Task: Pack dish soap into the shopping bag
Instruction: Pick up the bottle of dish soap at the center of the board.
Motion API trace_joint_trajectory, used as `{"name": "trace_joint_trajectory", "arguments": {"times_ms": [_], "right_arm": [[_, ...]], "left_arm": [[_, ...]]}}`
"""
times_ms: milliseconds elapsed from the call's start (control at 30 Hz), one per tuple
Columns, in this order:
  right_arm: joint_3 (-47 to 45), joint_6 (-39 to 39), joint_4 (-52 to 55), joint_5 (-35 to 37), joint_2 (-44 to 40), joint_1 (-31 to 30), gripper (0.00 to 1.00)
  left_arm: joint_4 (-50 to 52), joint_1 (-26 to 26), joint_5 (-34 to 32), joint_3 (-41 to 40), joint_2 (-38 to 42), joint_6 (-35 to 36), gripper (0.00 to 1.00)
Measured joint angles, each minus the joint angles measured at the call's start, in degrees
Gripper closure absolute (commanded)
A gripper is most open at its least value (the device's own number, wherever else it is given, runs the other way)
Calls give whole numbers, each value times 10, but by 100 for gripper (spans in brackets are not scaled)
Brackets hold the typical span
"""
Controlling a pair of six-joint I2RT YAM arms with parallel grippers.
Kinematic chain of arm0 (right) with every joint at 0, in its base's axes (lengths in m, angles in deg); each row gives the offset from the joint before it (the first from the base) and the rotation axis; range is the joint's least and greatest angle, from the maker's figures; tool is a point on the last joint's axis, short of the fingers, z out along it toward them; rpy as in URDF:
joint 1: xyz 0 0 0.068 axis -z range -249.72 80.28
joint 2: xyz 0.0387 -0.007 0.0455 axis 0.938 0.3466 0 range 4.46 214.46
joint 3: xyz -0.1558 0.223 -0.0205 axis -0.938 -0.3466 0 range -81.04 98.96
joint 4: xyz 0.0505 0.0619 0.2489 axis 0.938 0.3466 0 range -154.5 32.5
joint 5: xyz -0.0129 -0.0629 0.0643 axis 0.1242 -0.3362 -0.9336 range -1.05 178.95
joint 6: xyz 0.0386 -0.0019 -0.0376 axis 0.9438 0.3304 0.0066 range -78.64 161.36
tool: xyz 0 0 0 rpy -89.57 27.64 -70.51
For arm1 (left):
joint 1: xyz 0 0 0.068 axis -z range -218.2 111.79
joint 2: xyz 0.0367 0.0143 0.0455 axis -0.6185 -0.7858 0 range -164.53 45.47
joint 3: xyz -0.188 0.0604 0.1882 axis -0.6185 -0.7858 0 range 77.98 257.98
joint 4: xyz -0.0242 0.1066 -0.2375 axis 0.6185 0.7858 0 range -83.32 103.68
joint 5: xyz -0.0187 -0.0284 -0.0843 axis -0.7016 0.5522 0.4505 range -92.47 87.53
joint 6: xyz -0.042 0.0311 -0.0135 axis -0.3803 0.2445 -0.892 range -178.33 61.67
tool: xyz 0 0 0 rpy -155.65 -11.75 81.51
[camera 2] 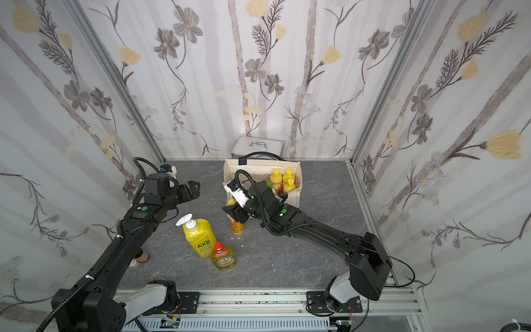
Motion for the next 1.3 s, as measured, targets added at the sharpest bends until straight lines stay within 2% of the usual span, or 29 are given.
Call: {"name": "trace_joint_trajectory", "arguments": {"times_ms": [333, 967, 1300], "right_arm": [[37, -13, 2, -13, 44, 7, 39], [39, -7, 4, -43, 83, 21, 38], [36, 3, -24, -60, 91, 25, 53]], "left_arm": [[0, 1, -4, 0, 0, 0, 0], [1, 2, -5, 0, 1, 0, 0], [2, 3, -9, -2, 3, 0, 0]]}}
